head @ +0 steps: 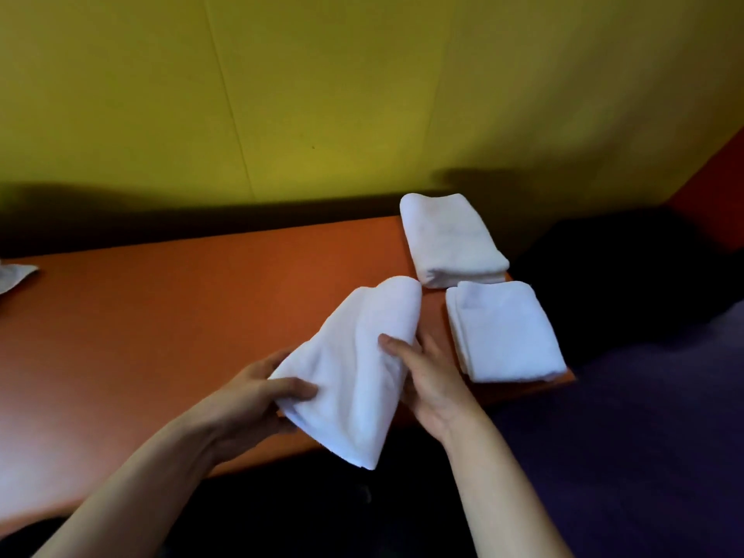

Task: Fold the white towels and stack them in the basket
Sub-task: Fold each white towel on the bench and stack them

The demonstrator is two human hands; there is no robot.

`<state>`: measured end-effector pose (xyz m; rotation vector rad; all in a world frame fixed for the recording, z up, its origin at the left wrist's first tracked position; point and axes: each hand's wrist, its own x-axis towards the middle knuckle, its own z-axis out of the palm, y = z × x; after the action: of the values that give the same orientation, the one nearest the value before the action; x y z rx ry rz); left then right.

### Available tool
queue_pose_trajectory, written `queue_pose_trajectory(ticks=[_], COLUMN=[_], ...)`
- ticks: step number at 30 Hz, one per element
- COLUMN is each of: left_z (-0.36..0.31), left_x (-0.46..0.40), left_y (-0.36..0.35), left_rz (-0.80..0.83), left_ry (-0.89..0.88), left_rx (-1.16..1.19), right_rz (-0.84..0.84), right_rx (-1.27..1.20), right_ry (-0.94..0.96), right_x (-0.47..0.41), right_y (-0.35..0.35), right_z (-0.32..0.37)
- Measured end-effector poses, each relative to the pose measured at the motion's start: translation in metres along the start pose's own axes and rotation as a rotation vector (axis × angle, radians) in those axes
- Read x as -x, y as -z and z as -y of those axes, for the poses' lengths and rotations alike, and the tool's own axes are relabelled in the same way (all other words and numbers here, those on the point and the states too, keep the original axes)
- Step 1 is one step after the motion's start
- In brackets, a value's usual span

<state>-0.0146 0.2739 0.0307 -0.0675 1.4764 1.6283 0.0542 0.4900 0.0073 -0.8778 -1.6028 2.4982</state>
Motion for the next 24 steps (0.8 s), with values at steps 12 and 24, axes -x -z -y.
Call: queue_pose_trajectory(ticks=[12,24], left_z=[-0.026,-0.124], left_x=[-0.045,-0.209], left_y=[-0.087,-0.163], left_rz=[-0.178,-0.32], left_ry=[-0.14,-0.562], left_rx=[-0.11,-0.453], right_rz=[-0.064,-0.375], right_rx=[0.169,0.578], right_ry=[0.171,0.56], right_x=[-0.024,-0.151], right_y=[0.052,0.111], right_z=[0.047,0.168])
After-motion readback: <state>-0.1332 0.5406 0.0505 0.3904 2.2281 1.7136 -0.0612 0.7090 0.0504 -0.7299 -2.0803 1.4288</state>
